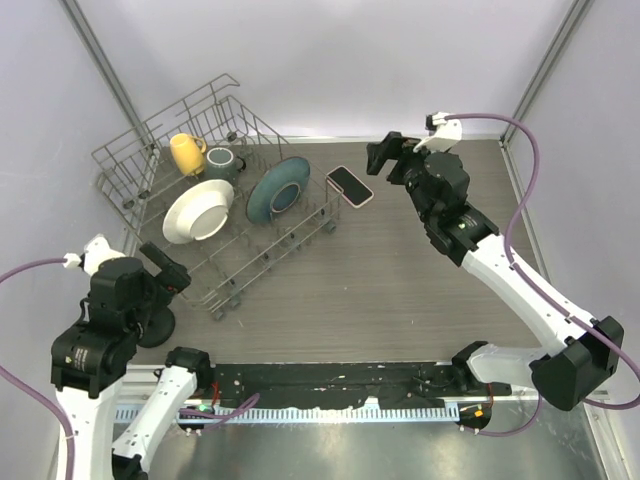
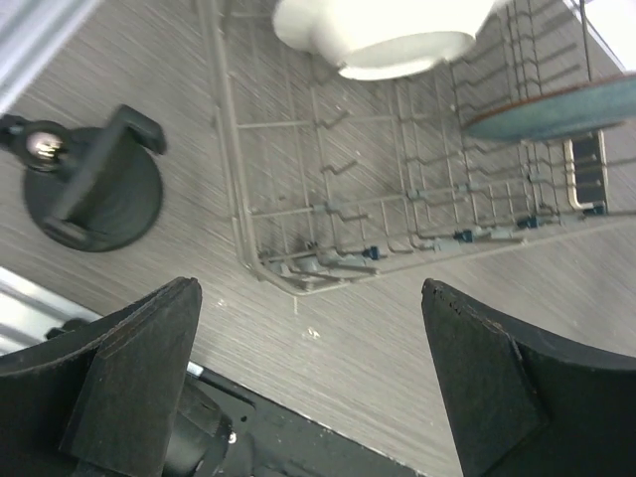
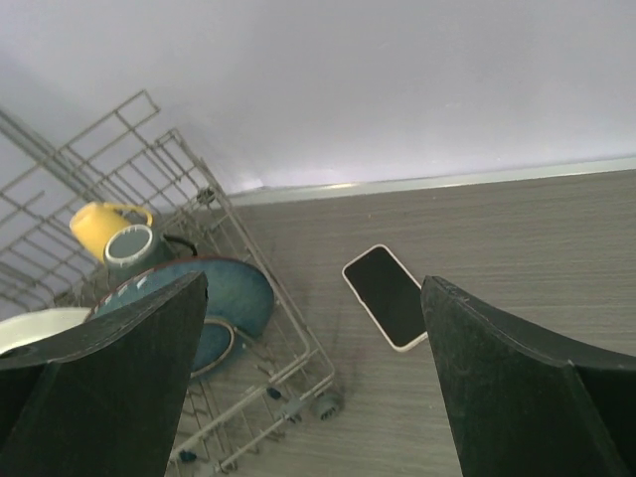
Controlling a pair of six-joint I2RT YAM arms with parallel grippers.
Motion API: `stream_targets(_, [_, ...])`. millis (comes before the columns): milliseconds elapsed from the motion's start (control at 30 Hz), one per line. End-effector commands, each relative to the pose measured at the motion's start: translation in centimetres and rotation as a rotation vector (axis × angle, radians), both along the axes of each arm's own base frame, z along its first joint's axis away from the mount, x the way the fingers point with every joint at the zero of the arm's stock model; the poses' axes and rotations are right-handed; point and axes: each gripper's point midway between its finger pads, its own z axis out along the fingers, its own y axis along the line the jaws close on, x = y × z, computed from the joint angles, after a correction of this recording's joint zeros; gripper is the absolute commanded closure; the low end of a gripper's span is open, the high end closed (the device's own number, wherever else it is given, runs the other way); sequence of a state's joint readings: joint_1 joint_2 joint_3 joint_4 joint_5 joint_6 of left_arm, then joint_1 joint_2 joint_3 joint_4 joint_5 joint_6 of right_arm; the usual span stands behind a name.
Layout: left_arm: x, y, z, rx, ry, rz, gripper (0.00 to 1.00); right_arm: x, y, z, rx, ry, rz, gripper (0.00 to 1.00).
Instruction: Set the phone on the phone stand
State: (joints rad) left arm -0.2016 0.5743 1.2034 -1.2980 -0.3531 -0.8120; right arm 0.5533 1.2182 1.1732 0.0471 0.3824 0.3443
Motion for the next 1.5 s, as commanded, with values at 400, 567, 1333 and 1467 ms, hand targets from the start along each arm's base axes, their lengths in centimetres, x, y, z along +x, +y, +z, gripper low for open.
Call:
stream_targets(400, [-4.1,5.8,-3.8,0.19,0.256,0.322,0.05,-1.5,4.0,0.9,-0.242,-0.058,0.245,0.06])
stream_targets(567, [-3.2,5.4,-4.5,0.174,0.303,0.357,0.22,-1.8,3.6,1.2,-0.262,-0.065,0.225,0.06])
stream_targets(1333, [-0.7,5.6,0.5,0.003,0.02,0.503,0.0,-1.8,4.2,0.1,-0.377,-0.065,0.225,0.06])
stream_targets(1467, [0.5,5.2,0.8,0.035,0.061,0.461,0.07,-1.8,4.7,-0.1,-0.378,-0.065,0.247,0.06])
